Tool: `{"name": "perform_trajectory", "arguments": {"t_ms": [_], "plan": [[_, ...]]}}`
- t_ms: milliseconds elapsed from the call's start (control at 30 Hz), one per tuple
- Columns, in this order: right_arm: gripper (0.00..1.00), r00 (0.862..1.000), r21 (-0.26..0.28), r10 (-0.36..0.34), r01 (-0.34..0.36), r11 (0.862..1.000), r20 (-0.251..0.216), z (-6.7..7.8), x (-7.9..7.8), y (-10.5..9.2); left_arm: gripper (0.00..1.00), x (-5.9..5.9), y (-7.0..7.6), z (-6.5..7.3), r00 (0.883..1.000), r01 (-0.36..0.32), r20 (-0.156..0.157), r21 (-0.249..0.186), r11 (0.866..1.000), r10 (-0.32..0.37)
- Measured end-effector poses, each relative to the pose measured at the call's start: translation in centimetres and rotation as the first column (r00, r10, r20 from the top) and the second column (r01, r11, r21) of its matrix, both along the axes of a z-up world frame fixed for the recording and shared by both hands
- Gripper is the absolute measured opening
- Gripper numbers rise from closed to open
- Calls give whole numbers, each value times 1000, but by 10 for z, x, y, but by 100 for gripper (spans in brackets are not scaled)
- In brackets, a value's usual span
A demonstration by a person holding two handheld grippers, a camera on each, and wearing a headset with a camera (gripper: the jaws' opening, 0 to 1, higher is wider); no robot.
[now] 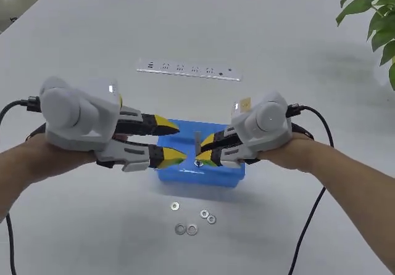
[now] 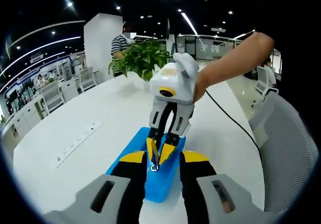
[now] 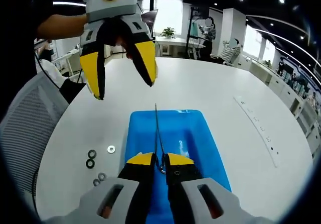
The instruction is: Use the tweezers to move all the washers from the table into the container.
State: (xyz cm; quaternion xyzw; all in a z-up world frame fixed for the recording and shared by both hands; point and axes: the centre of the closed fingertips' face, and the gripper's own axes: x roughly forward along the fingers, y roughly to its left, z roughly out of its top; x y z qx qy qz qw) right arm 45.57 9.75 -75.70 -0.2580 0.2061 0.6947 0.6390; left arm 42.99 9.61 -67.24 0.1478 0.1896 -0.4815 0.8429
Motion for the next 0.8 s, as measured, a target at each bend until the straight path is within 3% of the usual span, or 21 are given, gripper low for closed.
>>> {"name": "perform_trajectory", "arguments": {"t_ms": [467, 800], "plan": [[10, 1000, -3, 5, -5, 1000, 5, 0, 0, 1, 15, 21, -17, -11, 999, 49, 19, 36, 998, -49], [10, 1000, -1, 2, -2, 1000, 10, 0, 1, -1, 7, 25, -21, -11, 998, 65, 24, 33, 997, -65]]}}
